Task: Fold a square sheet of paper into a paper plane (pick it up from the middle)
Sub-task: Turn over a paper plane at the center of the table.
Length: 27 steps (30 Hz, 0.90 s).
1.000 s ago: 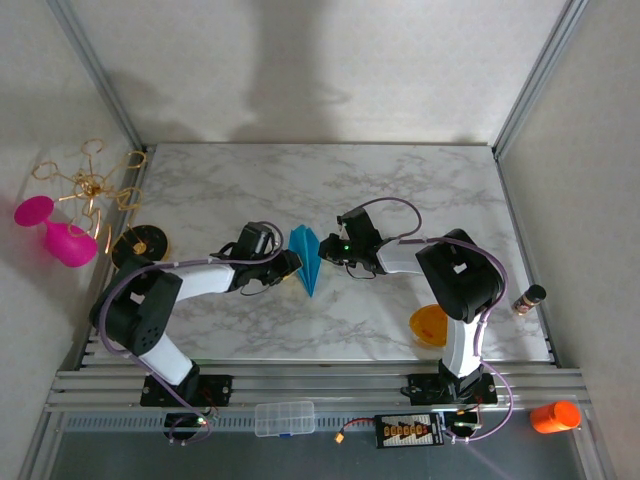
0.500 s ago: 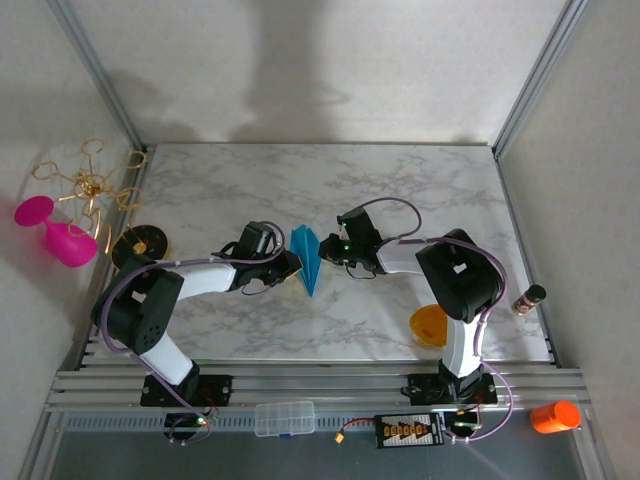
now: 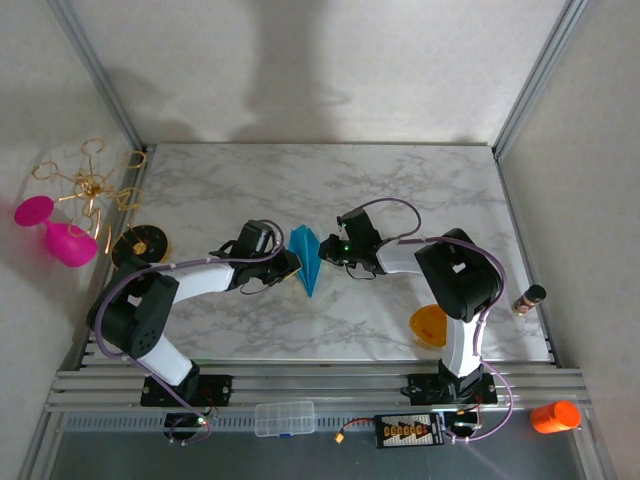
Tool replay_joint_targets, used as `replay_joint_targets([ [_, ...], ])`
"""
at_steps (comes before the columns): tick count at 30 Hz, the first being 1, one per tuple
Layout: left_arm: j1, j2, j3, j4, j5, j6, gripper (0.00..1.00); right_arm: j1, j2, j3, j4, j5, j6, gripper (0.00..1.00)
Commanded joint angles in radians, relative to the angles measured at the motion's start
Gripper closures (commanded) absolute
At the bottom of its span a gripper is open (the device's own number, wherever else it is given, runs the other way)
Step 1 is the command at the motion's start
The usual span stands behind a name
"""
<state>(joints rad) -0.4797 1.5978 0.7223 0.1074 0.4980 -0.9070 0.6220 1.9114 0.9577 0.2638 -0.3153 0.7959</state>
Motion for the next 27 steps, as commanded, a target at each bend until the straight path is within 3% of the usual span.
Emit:
replay_joint_targets([
  [1, -0.011, 0.002, 0.017, -0.014, -0.002, -0.004, 0.8, -0.005, 0.016, 0.019, -0.025, 0.001, -0.006, 0.92],
  [5, -0.013, 0.011, 0.025, -0.02, -0.01, 0.001, 0.76, -0.005, 0.017, 0.021, -0.026, -0.001, -0.007, 0.92],
  [19, -0.014, 0.038, 0.025, 0.004, 0.011, -0.003, 0.78, -0.005, 0.017, 0.021, -0.024, -0.006, -0.006, 0.92],
  [27, -0.018, 0.036, 0.028, 0.026, 0.031, -0.012, 0.84, -0.005, 0.018, 0.021, -0.025, -0.004, -0.006, 0.92],
])
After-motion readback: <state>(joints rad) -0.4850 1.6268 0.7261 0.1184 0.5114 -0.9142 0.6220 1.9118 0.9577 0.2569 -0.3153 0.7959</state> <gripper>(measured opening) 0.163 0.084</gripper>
